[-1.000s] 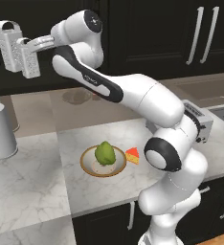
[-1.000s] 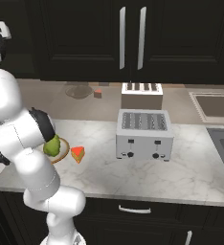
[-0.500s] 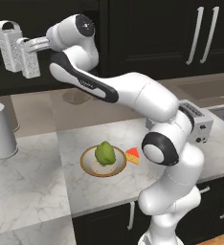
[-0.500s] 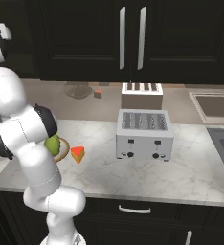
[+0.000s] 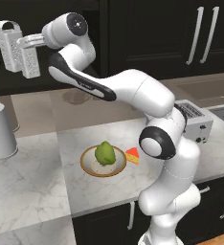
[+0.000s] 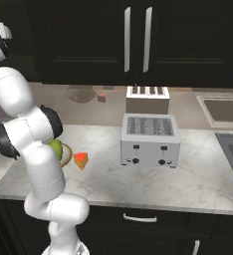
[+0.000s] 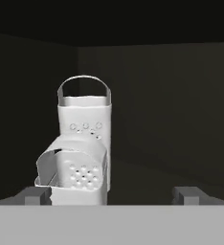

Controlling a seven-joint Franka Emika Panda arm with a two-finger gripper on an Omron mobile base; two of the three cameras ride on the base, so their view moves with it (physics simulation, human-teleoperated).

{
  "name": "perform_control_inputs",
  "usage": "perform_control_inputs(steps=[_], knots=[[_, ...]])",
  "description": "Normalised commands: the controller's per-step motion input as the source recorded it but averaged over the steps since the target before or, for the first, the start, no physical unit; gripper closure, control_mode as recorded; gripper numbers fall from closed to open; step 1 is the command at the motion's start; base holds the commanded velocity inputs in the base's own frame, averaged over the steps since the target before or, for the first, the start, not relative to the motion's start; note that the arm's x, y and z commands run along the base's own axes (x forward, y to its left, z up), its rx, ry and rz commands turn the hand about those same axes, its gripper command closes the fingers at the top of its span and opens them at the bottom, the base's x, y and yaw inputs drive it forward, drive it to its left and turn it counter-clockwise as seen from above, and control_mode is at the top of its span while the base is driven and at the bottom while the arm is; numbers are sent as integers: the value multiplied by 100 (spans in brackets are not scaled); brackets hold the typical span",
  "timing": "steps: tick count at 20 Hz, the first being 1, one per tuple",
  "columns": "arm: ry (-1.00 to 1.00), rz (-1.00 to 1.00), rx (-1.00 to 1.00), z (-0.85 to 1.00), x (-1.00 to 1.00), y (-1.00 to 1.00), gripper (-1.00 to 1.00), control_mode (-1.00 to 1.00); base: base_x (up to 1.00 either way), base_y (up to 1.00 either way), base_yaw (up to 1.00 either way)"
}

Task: Pick the cheese from the fridge and the cheese grater from the cabinet and place them next to the salad bowl.

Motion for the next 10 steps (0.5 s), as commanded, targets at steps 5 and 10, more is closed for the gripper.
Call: perform_control_inputs(steps=[5,10], knots=[[0,0,0,-3,14,0,-100,-100,0,0,0],[0,0,0,-4,8,0,-100,-100,0,0,0]])
